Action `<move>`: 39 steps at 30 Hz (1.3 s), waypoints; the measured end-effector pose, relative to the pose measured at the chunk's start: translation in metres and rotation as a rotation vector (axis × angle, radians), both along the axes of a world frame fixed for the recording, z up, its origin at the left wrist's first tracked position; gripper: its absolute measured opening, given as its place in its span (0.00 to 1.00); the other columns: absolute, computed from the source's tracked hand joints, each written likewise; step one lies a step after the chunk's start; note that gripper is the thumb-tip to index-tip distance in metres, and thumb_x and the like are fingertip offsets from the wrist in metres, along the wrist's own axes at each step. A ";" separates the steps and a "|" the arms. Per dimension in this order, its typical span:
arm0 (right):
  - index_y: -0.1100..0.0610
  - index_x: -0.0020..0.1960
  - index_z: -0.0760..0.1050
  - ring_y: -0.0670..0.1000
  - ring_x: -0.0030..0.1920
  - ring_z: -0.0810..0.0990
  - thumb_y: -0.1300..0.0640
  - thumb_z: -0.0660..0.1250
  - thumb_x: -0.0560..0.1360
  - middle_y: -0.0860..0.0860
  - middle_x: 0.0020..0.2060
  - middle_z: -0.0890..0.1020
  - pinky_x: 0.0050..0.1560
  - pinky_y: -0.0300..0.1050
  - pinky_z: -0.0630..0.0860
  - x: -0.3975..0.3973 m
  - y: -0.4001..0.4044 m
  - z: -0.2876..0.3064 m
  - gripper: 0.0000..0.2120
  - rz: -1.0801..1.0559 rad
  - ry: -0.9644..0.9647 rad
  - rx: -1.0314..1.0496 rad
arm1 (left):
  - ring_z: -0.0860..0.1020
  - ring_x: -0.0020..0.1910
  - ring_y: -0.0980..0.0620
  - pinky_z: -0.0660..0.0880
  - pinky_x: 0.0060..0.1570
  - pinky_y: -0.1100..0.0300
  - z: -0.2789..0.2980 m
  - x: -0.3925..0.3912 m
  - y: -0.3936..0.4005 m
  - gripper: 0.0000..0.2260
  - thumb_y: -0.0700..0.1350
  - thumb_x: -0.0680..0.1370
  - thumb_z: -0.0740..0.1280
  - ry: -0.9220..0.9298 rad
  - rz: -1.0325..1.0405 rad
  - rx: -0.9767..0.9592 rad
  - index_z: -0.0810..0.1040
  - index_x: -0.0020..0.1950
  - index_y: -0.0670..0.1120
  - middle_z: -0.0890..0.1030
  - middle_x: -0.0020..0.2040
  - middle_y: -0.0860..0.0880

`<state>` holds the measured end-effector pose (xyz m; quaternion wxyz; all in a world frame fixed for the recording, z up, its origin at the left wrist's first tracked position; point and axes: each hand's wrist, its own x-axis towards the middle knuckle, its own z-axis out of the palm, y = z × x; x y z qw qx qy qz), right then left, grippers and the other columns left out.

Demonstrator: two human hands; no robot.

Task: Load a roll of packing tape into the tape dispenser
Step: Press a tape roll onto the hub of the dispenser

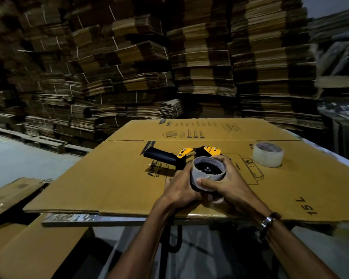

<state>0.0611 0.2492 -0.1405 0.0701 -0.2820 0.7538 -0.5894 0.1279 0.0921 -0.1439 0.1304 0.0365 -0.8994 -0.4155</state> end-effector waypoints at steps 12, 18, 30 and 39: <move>0.53 0.77 0.60 0.53 0.67 0.76 0.41 0.81 0.63 0.51 0.69 0.76 0.63 0.44 0.74 0.023 -0.013 0.008 0.51 -0.223 0.282 0.277 | 0.74 0.66 0.50 0.68 0.68 0.41 -0.001 -0.001 -0.001 0.40 0.58 0.57 0.75 -0.003 -0.009 0.084 0.63 0.66 0.70 0.78 0.64 0.57; 0.49 0.73 0.62 0.52 0.63 0.78 0.41 0.81 0.62 0.49 0.67 0.77 0.62 0.47 0.77 0.016 -0.003 0.018 0.46 -0.149 0.322 0.333 | 0.75 0.64 0.51 0.69 0.67 0.42 0.003 0.002 0.000 0.45 0.60 0.55 0.78 -0.021 0.008 0.078 0.61 0.69 0.67 0.78 0.63 0.58; 0.44 0.70 0.65 0.49 0.58 0.81 0.38 0.80 0.60 0.45 0.61 0.80 0.58 0.48 0.79 0.010 0.002 0.005 0.43 -0.149 0.195 0.132 | 0.77 0.60 0.48 0.73 0.63 0.42 0.001 0.003 0.003 0.42 0.60 0.56 0.77 -0.015 0.046 0.008 0.64 0.67 0.63 0.80 0.60 0.55; 0.44 0.65 0.67 0.48 0.58 0.80 0.48 0.82 0.64 0.45 0.59 0.79 0.58 0.49 0.81 0.000 0.010 0.029 0.36 0.081 0.026 0.151 | 0.76 0.62 0.47 0.69 0.65 0.44 0.002 0.003 0.002 0.42 0.57 0.62 0.78 -0.021 0.039 0.008 0.60 0.70 0.62 0.78 0.63 0.55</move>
